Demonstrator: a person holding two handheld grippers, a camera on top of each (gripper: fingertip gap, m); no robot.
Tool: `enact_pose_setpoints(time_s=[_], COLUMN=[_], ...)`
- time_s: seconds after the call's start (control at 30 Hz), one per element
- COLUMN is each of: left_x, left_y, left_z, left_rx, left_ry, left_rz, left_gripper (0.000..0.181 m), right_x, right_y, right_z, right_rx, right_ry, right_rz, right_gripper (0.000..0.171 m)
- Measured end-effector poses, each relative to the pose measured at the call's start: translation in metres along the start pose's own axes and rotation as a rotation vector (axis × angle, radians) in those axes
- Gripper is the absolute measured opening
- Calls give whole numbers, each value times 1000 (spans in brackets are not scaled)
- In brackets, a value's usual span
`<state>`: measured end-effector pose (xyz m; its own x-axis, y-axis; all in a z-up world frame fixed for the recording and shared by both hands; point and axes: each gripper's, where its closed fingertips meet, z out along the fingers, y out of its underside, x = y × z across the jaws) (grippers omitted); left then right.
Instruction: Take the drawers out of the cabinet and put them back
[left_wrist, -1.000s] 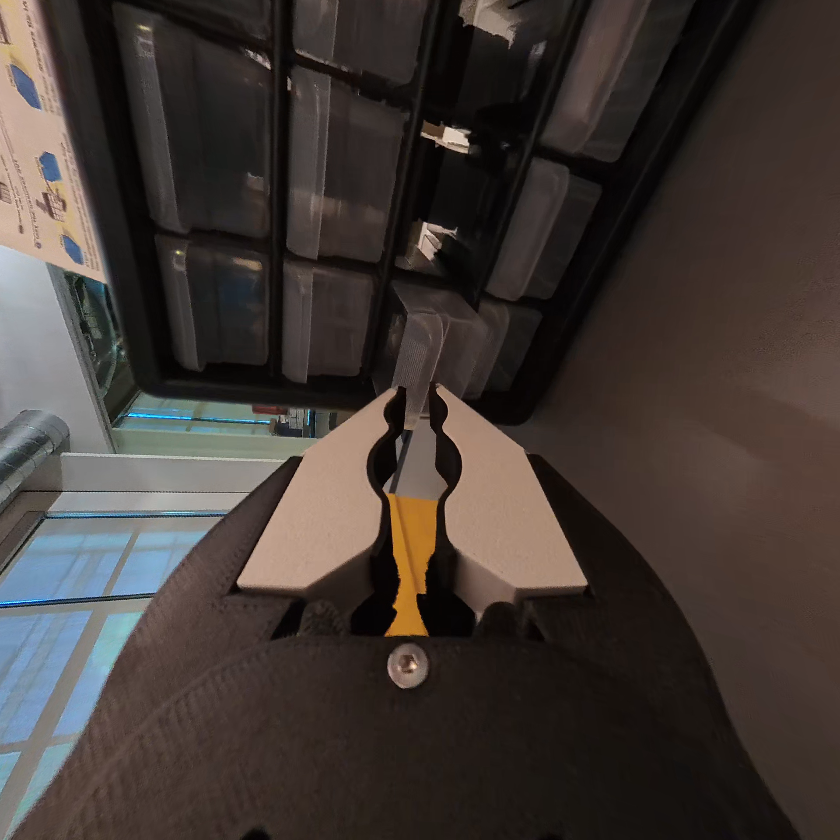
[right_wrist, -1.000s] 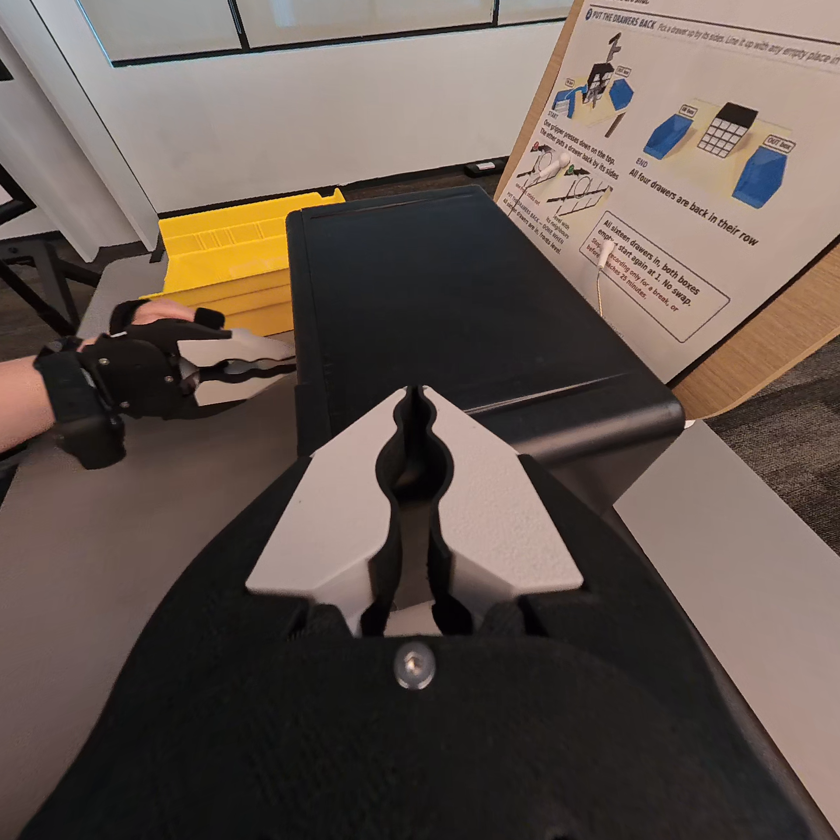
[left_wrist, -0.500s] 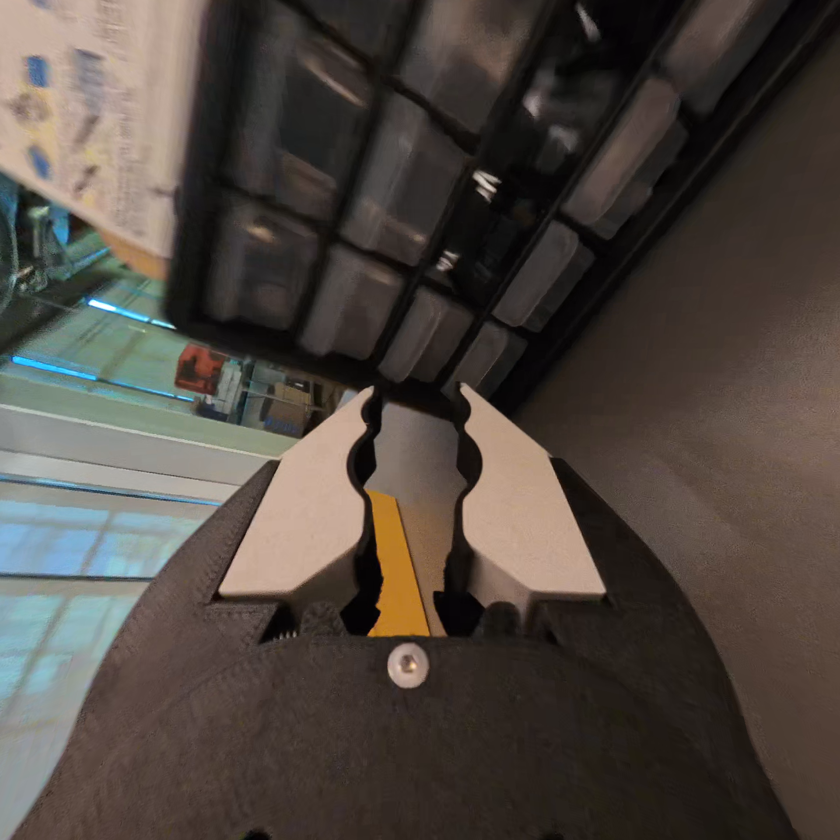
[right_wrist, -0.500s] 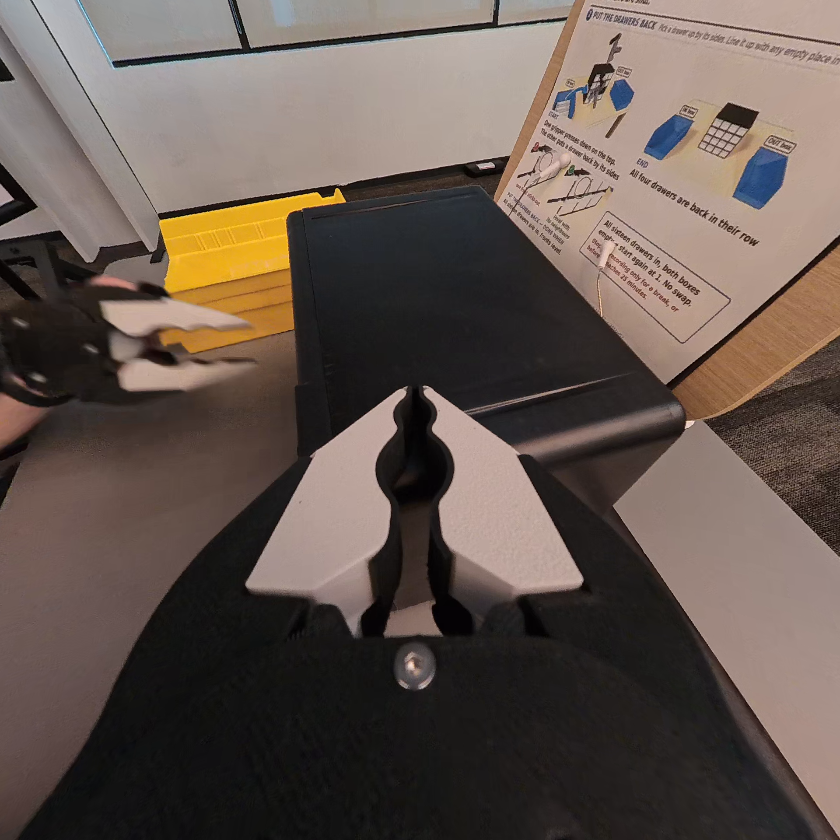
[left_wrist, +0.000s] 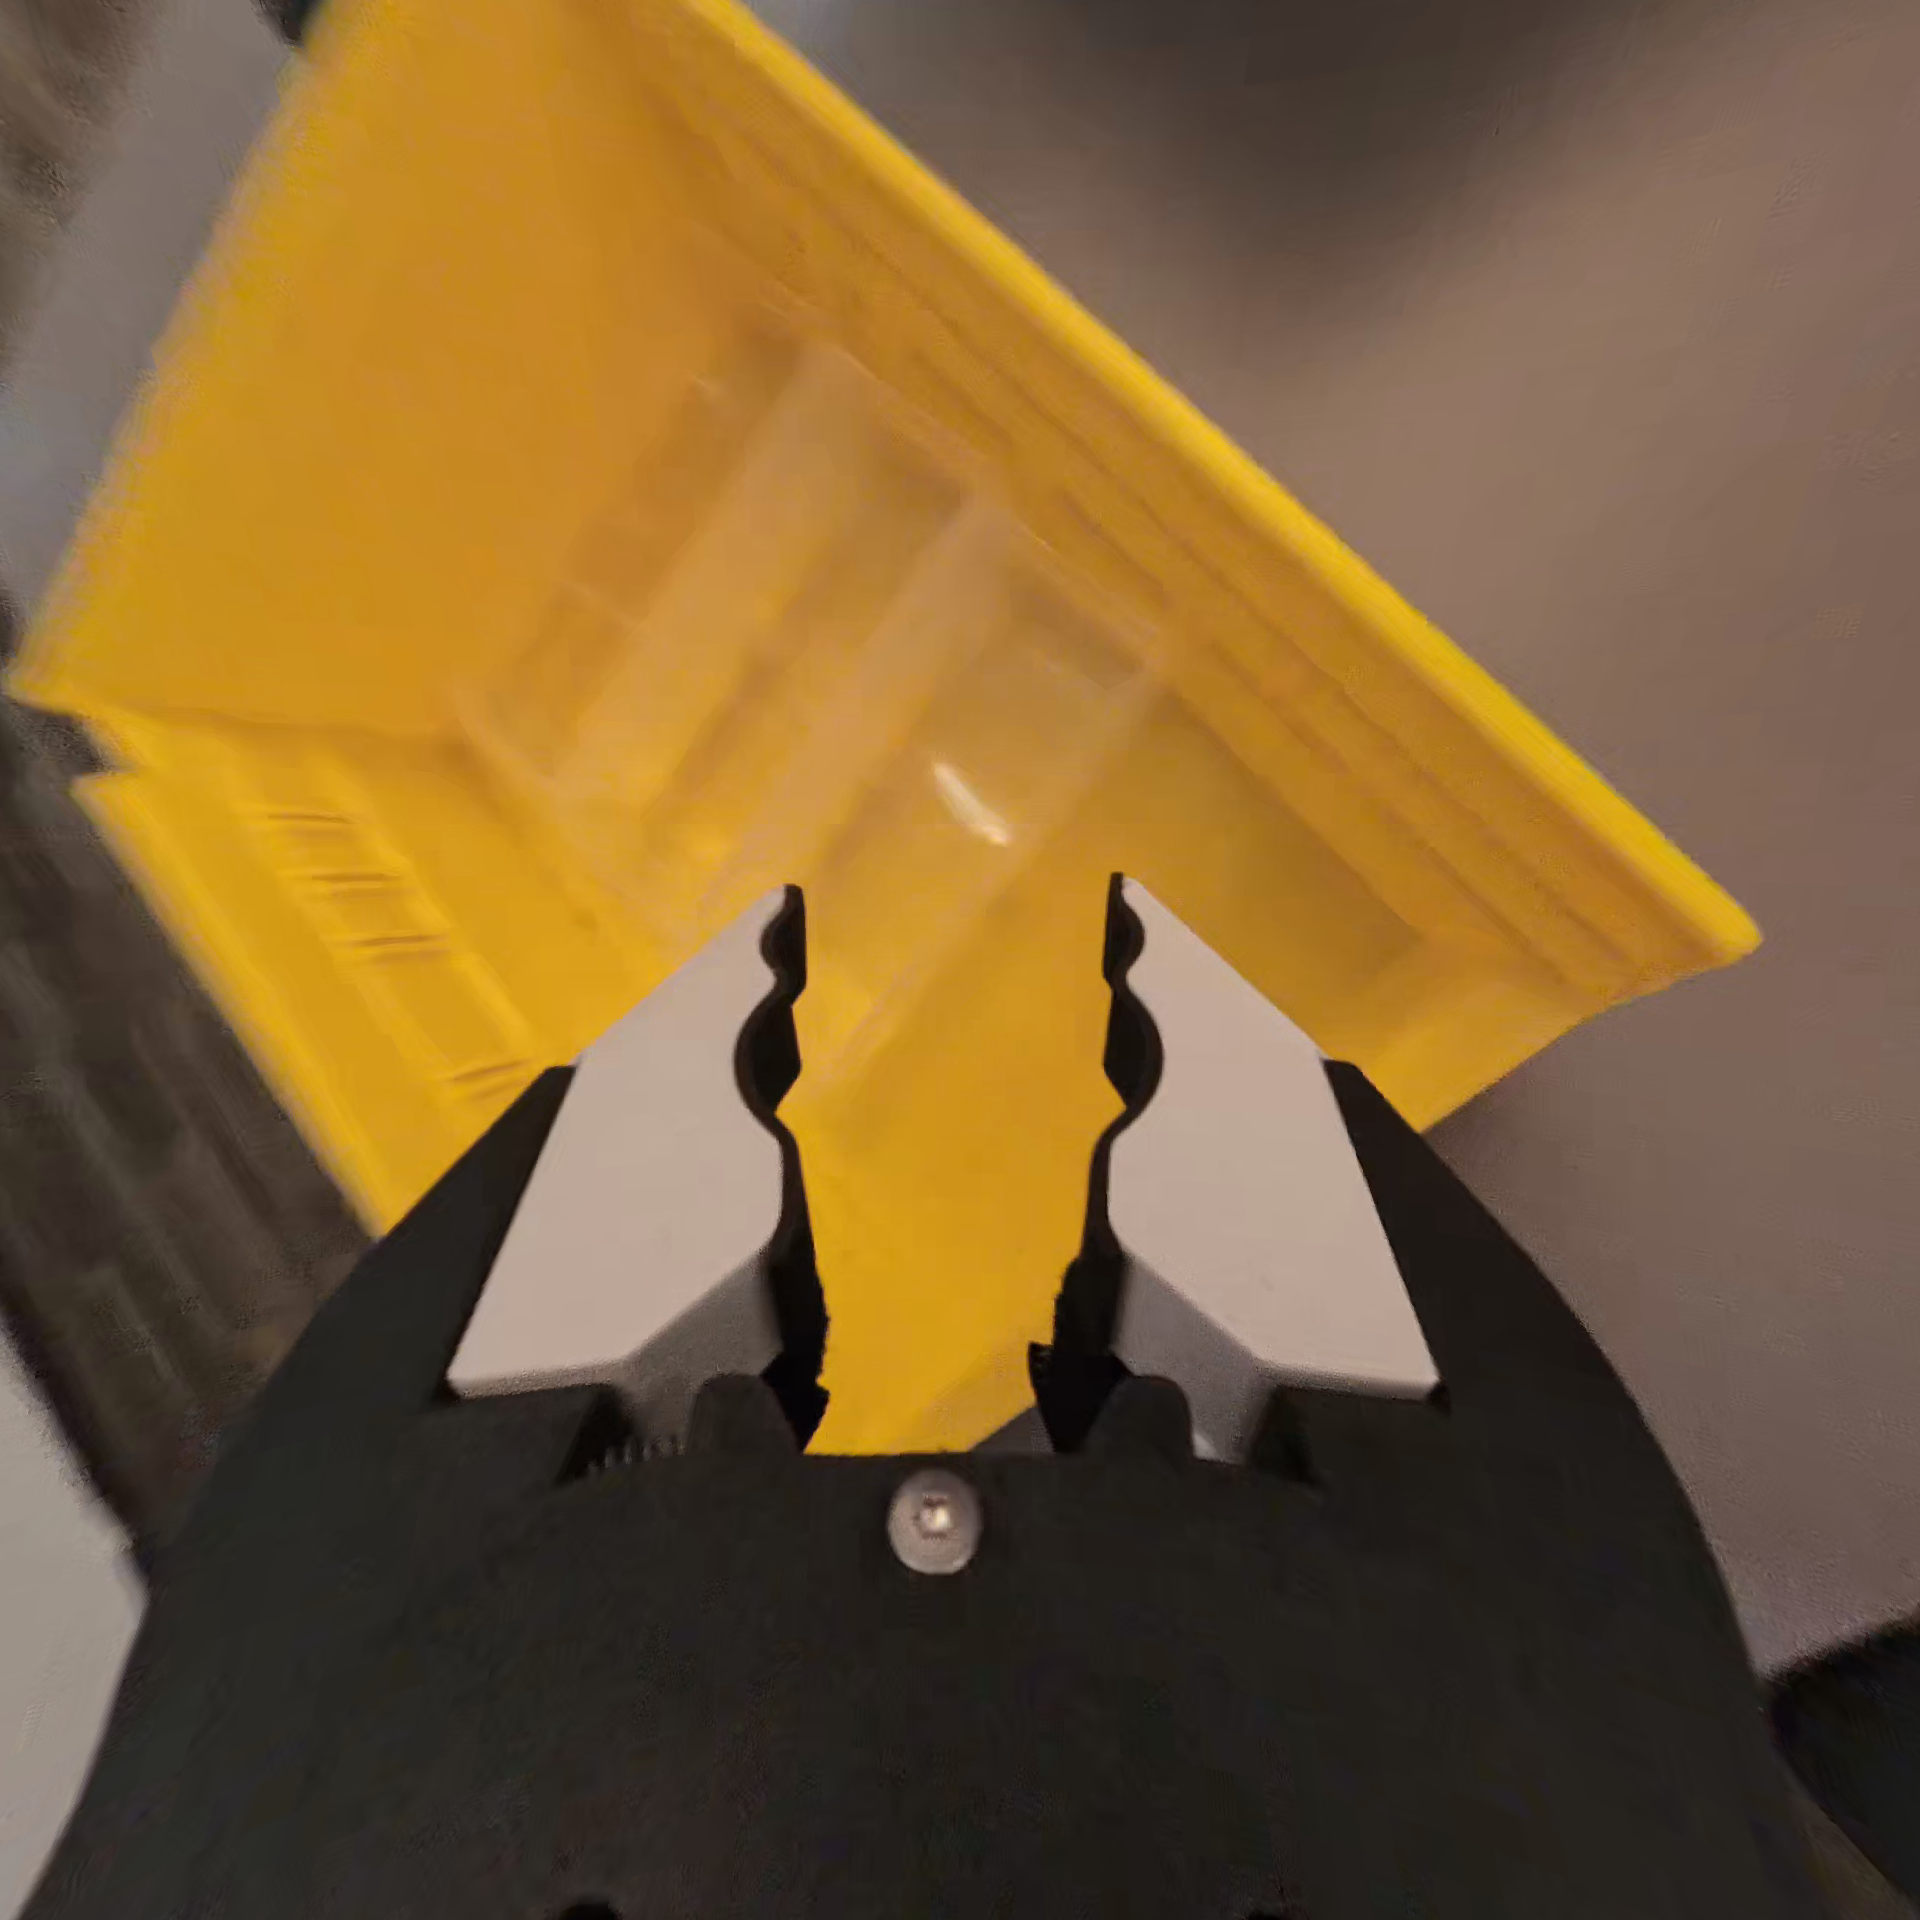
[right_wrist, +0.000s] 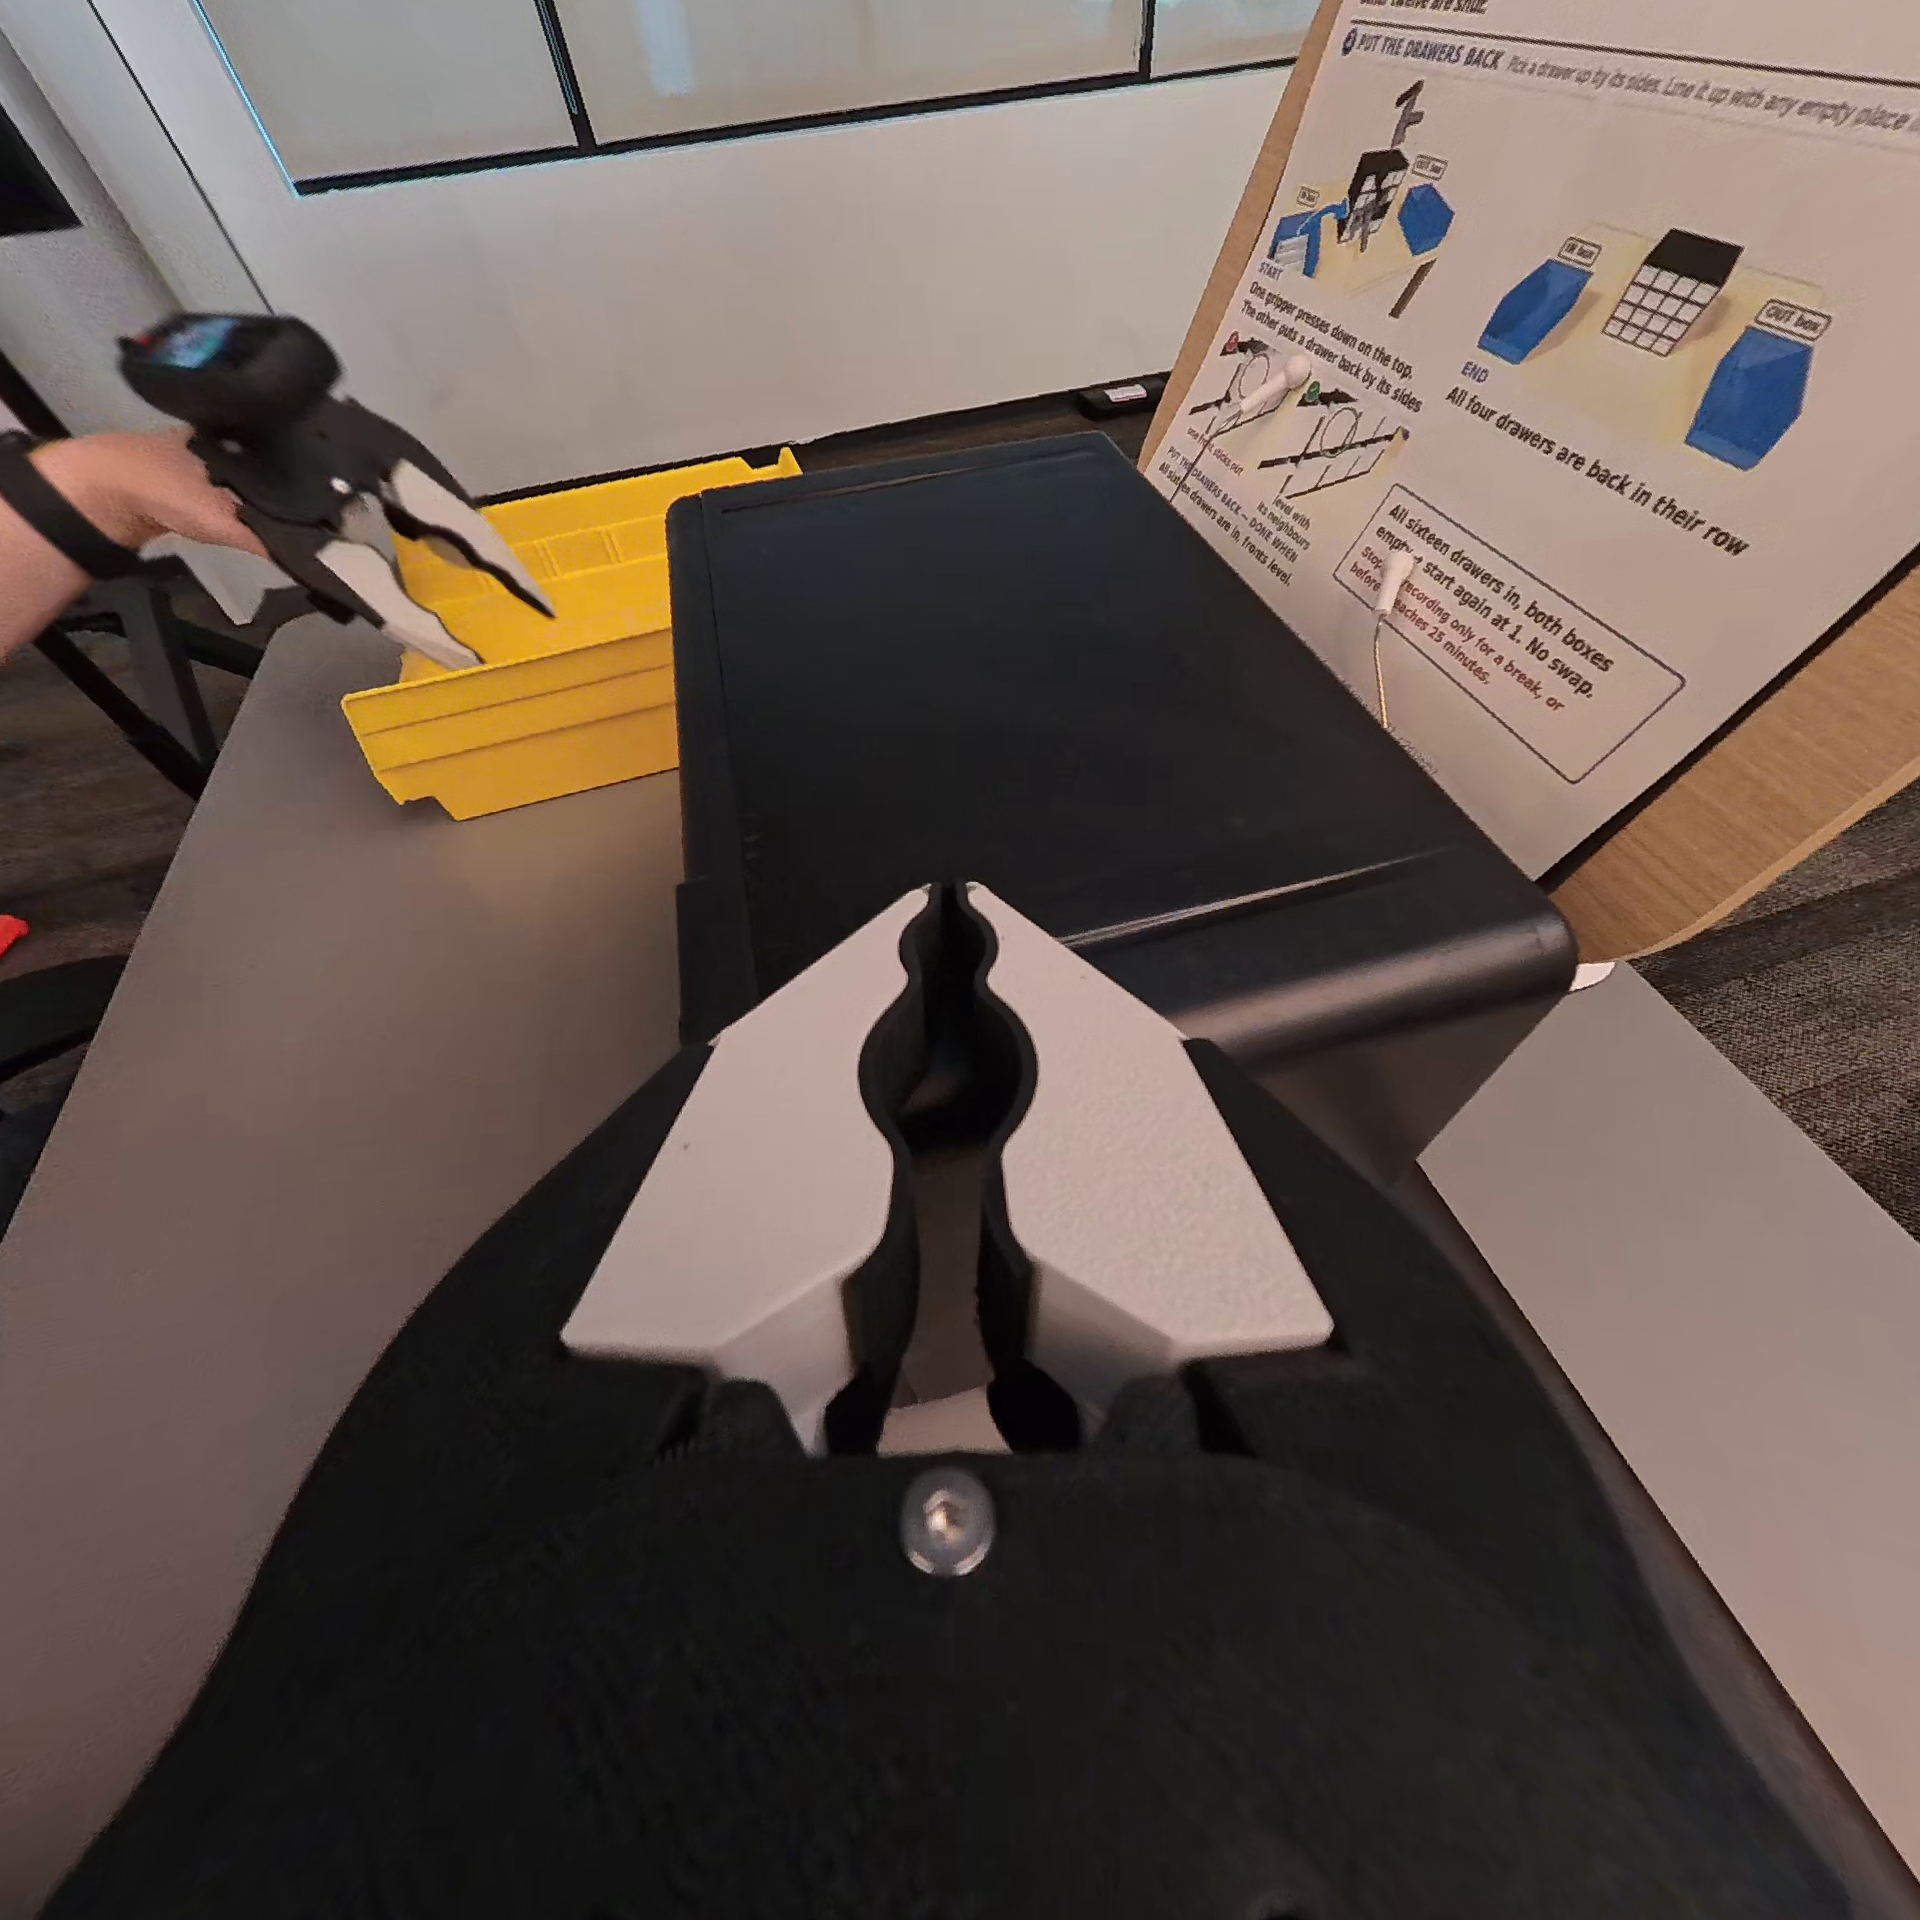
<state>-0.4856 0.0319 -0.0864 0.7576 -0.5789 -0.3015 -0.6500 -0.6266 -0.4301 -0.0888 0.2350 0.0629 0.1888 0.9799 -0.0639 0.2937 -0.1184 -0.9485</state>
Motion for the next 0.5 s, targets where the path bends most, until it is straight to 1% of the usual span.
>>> enact_pose_setpoints(time_s=[0.03,0.1,0.17,0.27,0.37,0.43,0.5], left_x=[1,-4,-4,-1,7,12,13], left_y=[4,9,19,36,39,36,30], left_z=[10,26,38,44,33,19,0], left_rx=[-12,-23,-72,-148,-155,-139,-110], left_ry=[36,49,75,107,156,166,121], left_rz=[-23,-38,-31,3,1,-3,2], left_gripper=[56,57,51,28,5,1,0], right_x=[0,0,0,0,0,0,0], right_y=[0,0,0,0,0,0,0], right_z=[0,0,0,0,0,0,0], right_rx=[0,2,7,14,15,14,14], right_ry=[0,-4,-10,-22,-24,-22,-22], right_rz=[1,4,7,16,17,14,15], right_gripper=[0,0,0,0,0,0,0])
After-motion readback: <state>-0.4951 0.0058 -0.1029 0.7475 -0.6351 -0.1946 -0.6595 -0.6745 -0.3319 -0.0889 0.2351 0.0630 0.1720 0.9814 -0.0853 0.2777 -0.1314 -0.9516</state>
